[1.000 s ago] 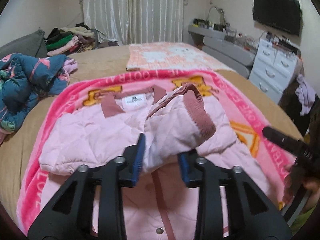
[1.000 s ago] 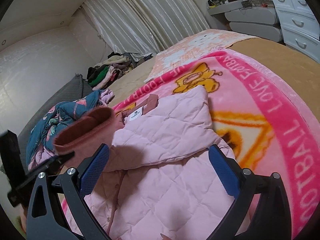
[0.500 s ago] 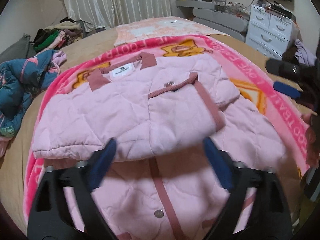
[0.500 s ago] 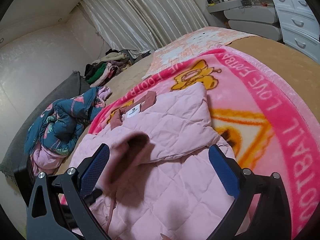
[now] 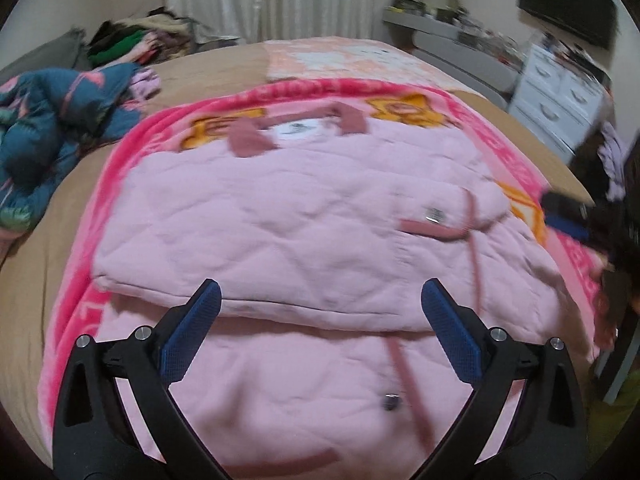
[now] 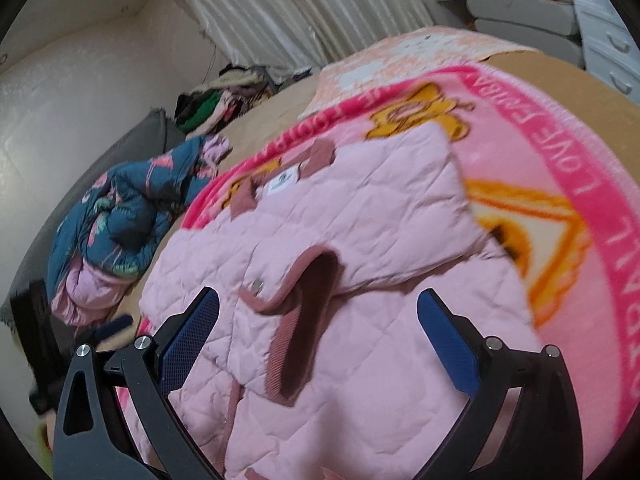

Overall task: Fold large clothes
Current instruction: 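Move the right gripper to the folded sleeve's corduroy cuff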

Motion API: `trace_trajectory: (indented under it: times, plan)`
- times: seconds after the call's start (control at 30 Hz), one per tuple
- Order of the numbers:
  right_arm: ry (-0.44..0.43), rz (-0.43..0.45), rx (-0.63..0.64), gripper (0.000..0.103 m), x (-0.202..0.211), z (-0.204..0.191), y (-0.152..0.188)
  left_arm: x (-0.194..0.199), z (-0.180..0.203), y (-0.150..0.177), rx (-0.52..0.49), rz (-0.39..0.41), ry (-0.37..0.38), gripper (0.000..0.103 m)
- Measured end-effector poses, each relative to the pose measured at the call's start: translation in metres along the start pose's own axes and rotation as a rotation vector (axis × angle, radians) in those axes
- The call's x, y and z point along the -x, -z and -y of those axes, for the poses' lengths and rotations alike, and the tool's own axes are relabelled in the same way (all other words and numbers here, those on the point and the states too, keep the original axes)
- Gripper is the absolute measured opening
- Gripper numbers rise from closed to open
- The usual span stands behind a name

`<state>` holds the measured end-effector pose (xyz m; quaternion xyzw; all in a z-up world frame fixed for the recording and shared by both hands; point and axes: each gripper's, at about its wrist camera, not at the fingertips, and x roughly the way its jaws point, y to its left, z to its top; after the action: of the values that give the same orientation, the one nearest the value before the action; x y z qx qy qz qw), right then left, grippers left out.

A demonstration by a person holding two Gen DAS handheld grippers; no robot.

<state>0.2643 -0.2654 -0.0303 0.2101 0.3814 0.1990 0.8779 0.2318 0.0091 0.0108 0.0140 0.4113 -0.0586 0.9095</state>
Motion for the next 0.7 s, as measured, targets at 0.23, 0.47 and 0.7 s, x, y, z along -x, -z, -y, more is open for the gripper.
trace_trajectory:
  times: [0.23,0.47,0.7]
  plan:
    - [-0.011,-0.113,0.024,0.099,-0.045,-0.027,0.015,0.004,-0.07,-0.02,0.13,0.037,-0.077,0.094]
    - [0.019,-0.161,0.03,0.099,-0.078,-0.042,0.027,0.004,-0.125,-0.054,0.205,0.106,-0.174,0.094]
    - [0.06,-0.181,0.024,0.099,-0.097,-0.041,0.035,-0.01,-0.165,-0.058,0.294,0.143,-0.125,0.094]
